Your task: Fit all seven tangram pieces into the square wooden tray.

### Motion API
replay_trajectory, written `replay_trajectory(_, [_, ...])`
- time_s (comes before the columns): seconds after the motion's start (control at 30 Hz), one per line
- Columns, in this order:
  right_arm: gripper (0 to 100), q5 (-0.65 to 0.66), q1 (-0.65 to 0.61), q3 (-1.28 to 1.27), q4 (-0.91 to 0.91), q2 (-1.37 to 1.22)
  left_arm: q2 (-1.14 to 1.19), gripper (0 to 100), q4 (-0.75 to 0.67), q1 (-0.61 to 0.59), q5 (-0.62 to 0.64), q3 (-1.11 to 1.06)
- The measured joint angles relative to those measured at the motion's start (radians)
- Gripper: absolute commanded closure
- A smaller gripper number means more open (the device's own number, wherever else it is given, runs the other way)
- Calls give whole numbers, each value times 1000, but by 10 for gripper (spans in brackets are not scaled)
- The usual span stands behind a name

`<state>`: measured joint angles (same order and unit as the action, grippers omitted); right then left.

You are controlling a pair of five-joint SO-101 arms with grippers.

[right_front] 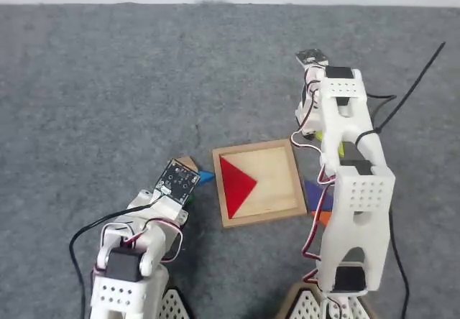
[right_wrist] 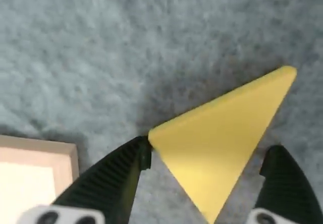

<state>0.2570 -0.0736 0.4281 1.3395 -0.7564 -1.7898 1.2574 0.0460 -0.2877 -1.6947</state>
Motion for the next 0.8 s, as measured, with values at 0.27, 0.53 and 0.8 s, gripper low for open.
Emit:
replay_trajectory(0.27, [641,-121,0,5,-15,-2,0,902,0,0,0,0])
replay_trajectory(0.53, [641,-218,-2,5,-101,-2,0,902,0,0,0,0])
replay_trajectory(0.8, [641,-273,-2,12,-118,-26,0,902,0,0,0,0])
